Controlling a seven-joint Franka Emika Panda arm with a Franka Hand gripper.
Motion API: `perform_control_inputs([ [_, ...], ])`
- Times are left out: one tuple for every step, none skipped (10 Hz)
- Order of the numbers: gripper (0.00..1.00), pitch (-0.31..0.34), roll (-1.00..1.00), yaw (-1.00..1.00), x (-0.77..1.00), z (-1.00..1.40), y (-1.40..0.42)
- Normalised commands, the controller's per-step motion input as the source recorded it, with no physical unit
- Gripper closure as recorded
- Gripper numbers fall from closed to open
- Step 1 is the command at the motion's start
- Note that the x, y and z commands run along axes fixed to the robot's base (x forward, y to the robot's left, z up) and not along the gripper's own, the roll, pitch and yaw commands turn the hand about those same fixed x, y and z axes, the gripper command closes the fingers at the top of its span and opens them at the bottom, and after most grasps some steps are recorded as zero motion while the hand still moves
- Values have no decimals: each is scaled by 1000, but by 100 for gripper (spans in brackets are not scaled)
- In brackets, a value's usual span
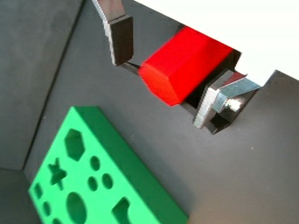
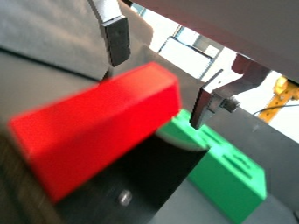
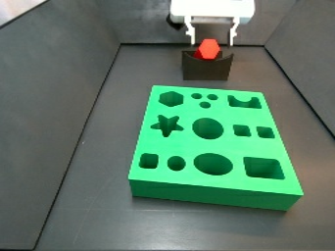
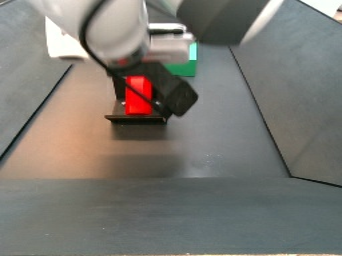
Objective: Pick up the hexagon object. Move up. Place the hexagon object on the fixture. Regrasp the hexagon object. Move to above the board. Insert the hexagon object.
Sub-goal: Regrasp the hexagon object.
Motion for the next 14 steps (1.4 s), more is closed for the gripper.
perform_control_inputs([
  [0, -10, 2, 52, -28, 1000, 2],
  [0, -2, 8, 52, -34, 1000, 0],
  [0, 16, 12, 48, -39, 884, 4],
  [0, 36, 12, 38, -41, 628, 8],
  [0, 48, 13, 30, -31, 433, 9],
  [0, 57, 14, 24, -30, 303, 9],
  [0, 69, 1000, 7, -116, 548, -688],
  [0, 67, 1000, 6, -97, 479, -645],
  [0, 57, 1000, 5, -107, 359, -516],
  [0, 51, 1000, 5, -110, 238, -412],
  [0, 46, 1000, 4, -68, 70, -194],
  [0, 50, 1000, 3, -27, 52, -60],
  [0, 50, 1000, 3, -5, 24, -33],
  [0, 48, 1000, 3, -7, 12, -29],
])
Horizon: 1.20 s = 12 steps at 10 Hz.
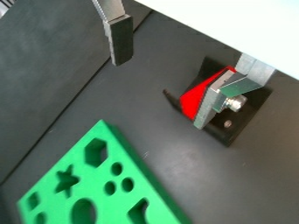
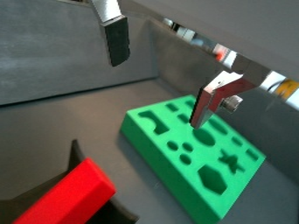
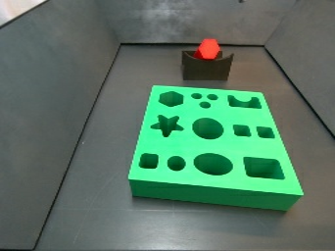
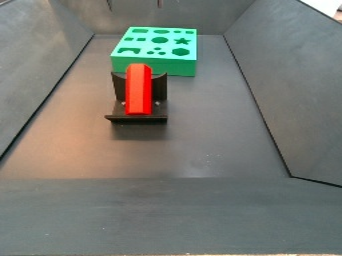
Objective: Pick up the hexagon object. Move up. Place the hexagon object on the fixture. Regrasp the hexagon object. Move to above the board. Insert the hexagon object.
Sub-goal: Regrasp the hexagon object.
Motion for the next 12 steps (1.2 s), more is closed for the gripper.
perform_control_inputs([
  [0, 45, 1000, 4, -16, 11, -27],
  [0, 41, 1000, 4, -24, 9, -27],
  [0, 35, 1000, 5, -26, 7, -25],
  [0, 31, 1000, 6, -25, 3, -25],
  [0, 26, 1000, 7, -20, 0, -22],
  [0, 21, 1000, 9, -13, 4, -22],
  [0, 20, 1000, 10, -14, 3, -18],
  [0, 21, 1000, 12, -16, 3, -20],
  [0, 26, 1000, 15, -7, 9, -19],
  [0, 31, 1000, 17, 3, 7, -20],
  [0, 36, 1000, 20, 17, -5, -22],
  [0, 46, 1000, 25, 35, -13, -21],
])
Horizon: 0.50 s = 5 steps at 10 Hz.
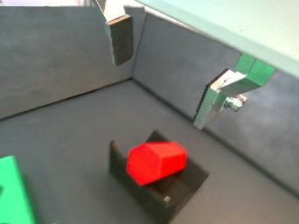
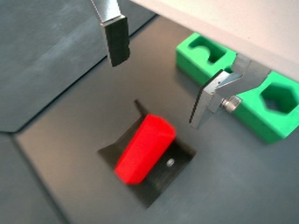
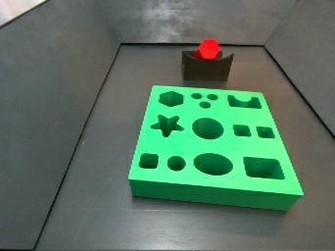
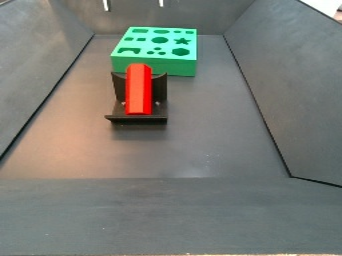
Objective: Pick up the hexagon object. Move up. Place the hexagon object on the fixture. Regrasp the hexagon object. Move to above the board. Insert the hexagon object.
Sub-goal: Regrasp the hexagon object.
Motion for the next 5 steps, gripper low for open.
perform_control_inputs([
  [0, 55, 1000, 29, 47, -14, -25],
  [0, 68, 1000, 35, 61, -12, -26],
  [0, 83, 1000, 42, 75, -17, -29],
  [0, 94, 1000, 48, 86, -20, -31],
  [0, 131, 1000, 70, 100, -18, -37],
])
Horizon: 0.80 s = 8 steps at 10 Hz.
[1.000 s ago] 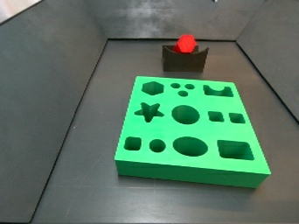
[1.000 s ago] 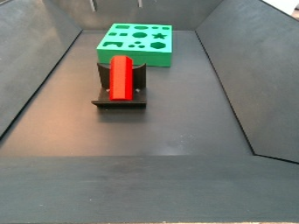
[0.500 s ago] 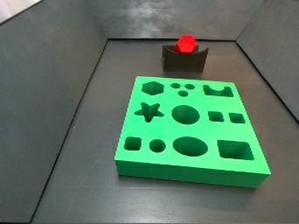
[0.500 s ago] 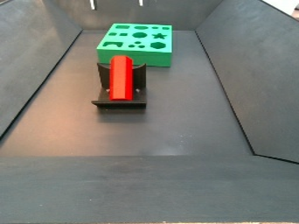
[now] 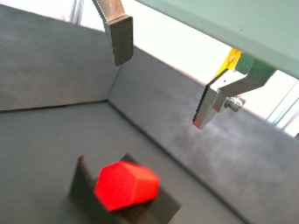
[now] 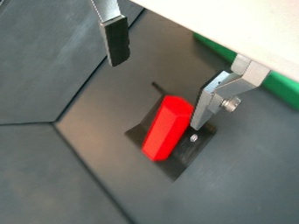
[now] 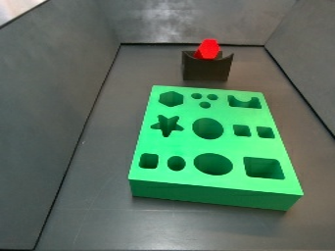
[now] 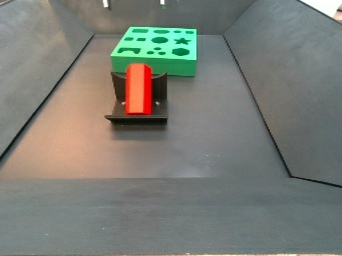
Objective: Pick up the hexagon object. Move up. Place the hexagon object on the fixture. Regrasp the hexagon object. Move to above the board. Insert the hexagon object.
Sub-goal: Regrasp the hexagon object.
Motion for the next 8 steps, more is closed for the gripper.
perform_control_inputs([
  [0, 146, 1000, 82, 104, -18, -38],
  [0, 178, 1000, 118, 110, -26, -41],
  [0, 204, 954, 164, 112, -22, -44],
  [0, 183, 776, 186, 111, -24, -46],
  [0, 166, 656, 199, 113, -25, -47],
  [0, 127, 423, 219, 113, -26, -48],
  [0, 96, 289, 224, 109, -16, -40],
  [0, 45, 195, 222, 97, -14, -36],
])
